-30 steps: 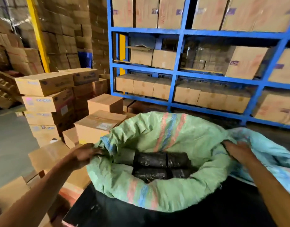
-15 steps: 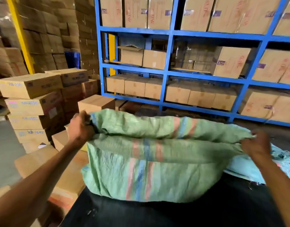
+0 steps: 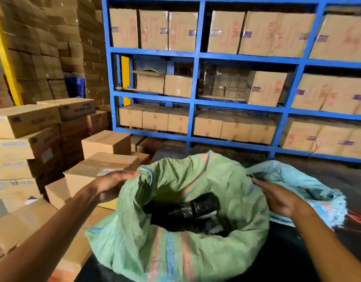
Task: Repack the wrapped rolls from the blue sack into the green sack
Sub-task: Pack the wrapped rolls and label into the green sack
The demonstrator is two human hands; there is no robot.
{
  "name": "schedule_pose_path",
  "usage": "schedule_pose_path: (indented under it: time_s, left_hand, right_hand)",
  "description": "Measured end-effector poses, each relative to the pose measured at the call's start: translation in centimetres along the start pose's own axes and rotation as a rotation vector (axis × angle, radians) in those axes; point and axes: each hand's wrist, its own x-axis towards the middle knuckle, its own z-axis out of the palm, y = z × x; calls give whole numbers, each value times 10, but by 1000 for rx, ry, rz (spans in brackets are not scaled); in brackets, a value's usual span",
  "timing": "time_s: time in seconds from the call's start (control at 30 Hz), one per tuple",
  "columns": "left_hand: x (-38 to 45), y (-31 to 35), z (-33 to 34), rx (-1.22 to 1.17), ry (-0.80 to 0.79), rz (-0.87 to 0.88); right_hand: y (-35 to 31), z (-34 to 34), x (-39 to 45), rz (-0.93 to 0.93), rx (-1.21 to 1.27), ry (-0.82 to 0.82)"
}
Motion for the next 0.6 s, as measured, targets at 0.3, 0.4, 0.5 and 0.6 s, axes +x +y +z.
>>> schedule_pose_path:
  time_s: [0.3, 0.4, 0.5, 0.6]
  left_hand:
    - [-9, 33, -16, 829, 1104, 371]
    - [1, 26, -7, 795, 1096, 299]
    - [13, 10, 1, 284, 902, 354]
    - [8, -11, -7, -111, 670, 364]
  right_hand:
    - [-22, -69, 13, -206, -637, 983]
    - [-20, -78, 20, -225, -673, 919]
    - [-14, -59, 13, -152, -556, 731]
    - [-11, -48, -2, -60, -193, 428]
